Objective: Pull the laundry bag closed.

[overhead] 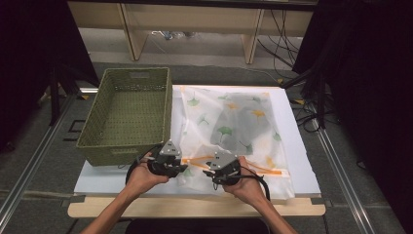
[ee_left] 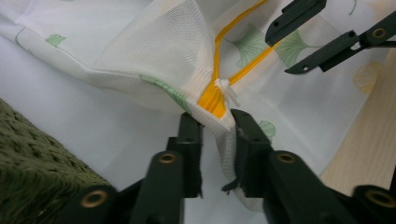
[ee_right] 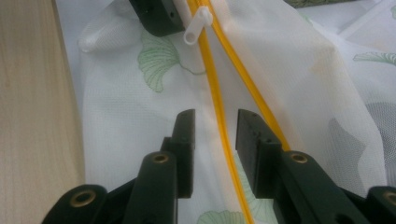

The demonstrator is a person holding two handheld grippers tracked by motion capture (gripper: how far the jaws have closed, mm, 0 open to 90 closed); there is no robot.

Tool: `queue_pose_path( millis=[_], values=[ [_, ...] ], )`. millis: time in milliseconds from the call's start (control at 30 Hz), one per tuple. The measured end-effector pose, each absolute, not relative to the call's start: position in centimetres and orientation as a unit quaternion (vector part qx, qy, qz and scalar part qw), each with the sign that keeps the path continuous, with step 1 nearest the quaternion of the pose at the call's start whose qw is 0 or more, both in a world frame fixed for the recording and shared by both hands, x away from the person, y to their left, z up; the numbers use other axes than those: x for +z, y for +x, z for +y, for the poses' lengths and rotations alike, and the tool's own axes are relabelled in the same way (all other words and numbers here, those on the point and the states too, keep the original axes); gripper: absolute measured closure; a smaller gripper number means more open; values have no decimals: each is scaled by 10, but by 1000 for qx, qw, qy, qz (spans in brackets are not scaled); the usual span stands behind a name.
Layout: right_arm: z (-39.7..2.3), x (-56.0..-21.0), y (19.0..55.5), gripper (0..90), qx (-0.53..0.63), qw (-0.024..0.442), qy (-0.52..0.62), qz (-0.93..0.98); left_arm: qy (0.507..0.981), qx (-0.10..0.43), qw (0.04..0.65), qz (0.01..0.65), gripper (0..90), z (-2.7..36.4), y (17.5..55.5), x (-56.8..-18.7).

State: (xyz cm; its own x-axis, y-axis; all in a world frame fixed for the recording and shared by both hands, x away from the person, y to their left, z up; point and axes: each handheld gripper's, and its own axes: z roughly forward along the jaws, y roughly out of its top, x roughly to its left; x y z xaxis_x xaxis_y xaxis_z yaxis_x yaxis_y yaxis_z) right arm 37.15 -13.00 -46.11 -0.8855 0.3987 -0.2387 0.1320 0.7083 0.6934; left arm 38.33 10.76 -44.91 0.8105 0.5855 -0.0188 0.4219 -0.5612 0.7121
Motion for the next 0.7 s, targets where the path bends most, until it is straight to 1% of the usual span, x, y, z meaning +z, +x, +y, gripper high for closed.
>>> queue_pose_path(
  millis=[133,267,333,367,400,467,567,700],
  values=[
    [-124,-461,371,692,356,193,142,903,878,105,373,280,816,105,382,-447],
    [-117,-461,370,674,359,206,136,900,882,107,372,270,827,99,378,-444],
    [-115,-461,370,662,363,221,134,895,882,108,373,268,830,97,377,-444],
    [-114,-461,370,660,364,218,135,895,882,110,374,267,830,96,378,-443],
    [-113,-461,370,659,362,219,133,896,885,113,375,251,831,95,380,-443],
    [-110,-462,369,659,361,220,128,897,886,106,374,251,831,93,379,-443],
    [-107,-465,369,664,356,226,125,898,882,99,371,272,831,89,375,-443],
    [-106,-465,370,690,363,232,122,894,885,99,369,265,833,89,375,-443]
  ],
)
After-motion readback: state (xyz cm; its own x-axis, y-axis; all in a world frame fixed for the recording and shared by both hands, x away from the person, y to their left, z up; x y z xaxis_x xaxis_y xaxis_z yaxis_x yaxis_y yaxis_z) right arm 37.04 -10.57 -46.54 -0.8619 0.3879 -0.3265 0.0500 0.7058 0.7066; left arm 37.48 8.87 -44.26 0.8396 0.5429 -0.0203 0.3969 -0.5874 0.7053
